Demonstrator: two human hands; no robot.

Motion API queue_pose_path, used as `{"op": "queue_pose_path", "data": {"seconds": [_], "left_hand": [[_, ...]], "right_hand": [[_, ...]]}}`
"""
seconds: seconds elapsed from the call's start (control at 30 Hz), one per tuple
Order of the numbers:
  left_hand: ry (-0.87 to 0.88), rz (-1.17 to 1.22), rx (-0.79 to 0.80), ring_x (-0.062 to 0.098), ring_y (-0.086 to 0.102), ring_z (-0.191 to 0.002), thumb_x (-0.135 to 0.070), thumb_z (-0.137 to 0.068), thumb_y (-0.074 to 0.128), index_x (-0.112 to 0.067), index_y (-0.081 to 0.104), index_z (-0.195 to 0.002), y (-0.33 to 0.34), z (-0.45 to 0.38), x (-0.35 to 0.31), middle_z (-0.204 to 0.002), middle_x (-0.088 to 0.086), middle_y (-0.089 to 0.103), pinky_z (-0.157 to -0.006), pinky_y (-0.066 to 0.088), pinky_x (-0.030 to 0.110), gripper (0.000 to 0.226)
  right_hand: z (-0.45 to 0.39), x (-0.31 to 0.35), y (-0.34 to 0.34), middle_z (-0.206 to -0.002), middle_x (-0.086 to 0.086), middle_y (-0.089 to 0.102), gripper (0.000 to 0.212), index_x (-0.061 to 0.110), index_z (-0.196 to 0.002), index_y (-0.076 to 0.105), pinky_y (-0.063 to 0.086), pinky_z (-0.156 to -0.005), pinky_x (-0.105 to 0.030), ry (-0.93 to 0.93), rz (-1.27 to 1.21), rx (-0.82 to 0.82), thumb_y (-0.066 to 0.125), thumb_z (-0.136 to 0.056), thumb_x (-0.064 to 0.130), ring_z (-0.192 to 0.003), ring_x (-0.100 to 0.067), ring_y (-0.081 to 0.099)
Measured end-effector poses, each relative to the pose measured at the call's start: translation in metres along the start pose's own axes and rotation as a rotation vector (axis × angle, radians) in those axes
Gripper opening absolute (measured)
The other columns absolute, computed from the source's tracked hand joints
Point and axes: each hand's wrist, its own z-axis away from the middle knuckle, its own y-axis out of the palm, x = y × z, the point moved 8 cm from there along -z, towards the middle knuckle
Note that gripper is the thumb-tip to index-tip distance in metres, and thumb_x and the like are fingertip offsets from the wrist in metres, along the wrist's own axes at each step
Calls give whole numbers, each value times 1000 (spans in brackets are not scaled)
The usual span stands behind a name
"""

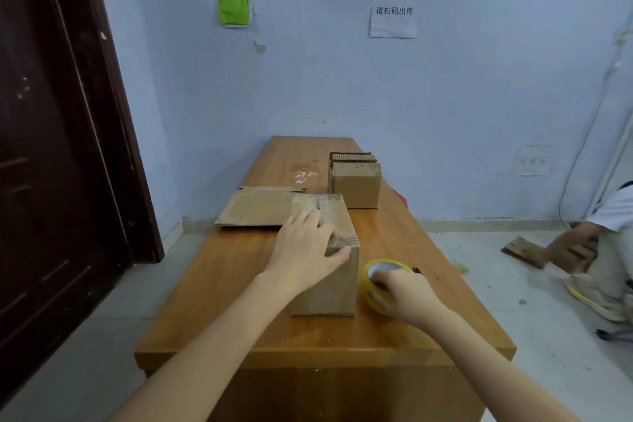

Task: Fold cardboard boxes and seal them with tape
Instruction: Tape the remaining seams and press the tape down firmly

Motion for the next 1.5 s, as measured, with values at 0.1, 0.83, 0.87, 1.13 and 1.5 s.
{"op": "queue_pose_path", "data": {"seconds": [0.1, 0.83, 0.87, 1.13, 1.5], "left_hand": [[-29, 71, 26, 7, 34, -87, -55, -93, 40, -23, 61, -102, -2, -5, 4, -94, -8, 43, -73, 28, 22, 40], [-65, 980, 226, 2, 60, -101, -22, -93, 59, -16, 67, -117, -19, -29, -10, -113, -5, 68, -84, 46, 13, 25], [-72, 998, 167, 3, 62, -92, -18, -91, 62, -12, 70, -108, -22, -29, -7, -105, 0, 70, -81, 47, 12, 20], [-142, 1001, -50, 10, 57, -64, -29, -93, 59, -28, 65, -67, -32, -24, 4, -64, -7, 64, -64, 46, 26, 26], [-181, 793, -368, 13, 57, -63, -43, -97, 44, -28, 56, -68, -75, -12, -9, -60, -6, 59, -61, 45, 37, 34]], "right_hand": [[6, -8, -7, -76, 4, 58, 26, 18, -91, 58, 37, -61, -29, 19, -46, -85, 41, -98, 37, -67, -17, 50], [65, 9, -134, -77, 29, 55, 22, 23, -99, 66, 42, -65, -21, -350, -414, -621, 50, -88, 34, -69, -8, 54], [65, 8, -135, -77, 24, 57, 23, 23, -99, 67, 42, -66, -23, -339, -421, -624, 50, -88, 35, -69, -12, 55], [71, 37, -158, -80, 18, 56, 41, 17, -98, 64, 41, -63, -12, -382, -418, -704, 38, -97, 49, -76, 2, 51], [84, 57, -181, -80, 17, 61, 43, 31, -91, 61, 40, -58, -8, -323, -933, -774, 51, -79, 71, -72, -2, 58]]}}
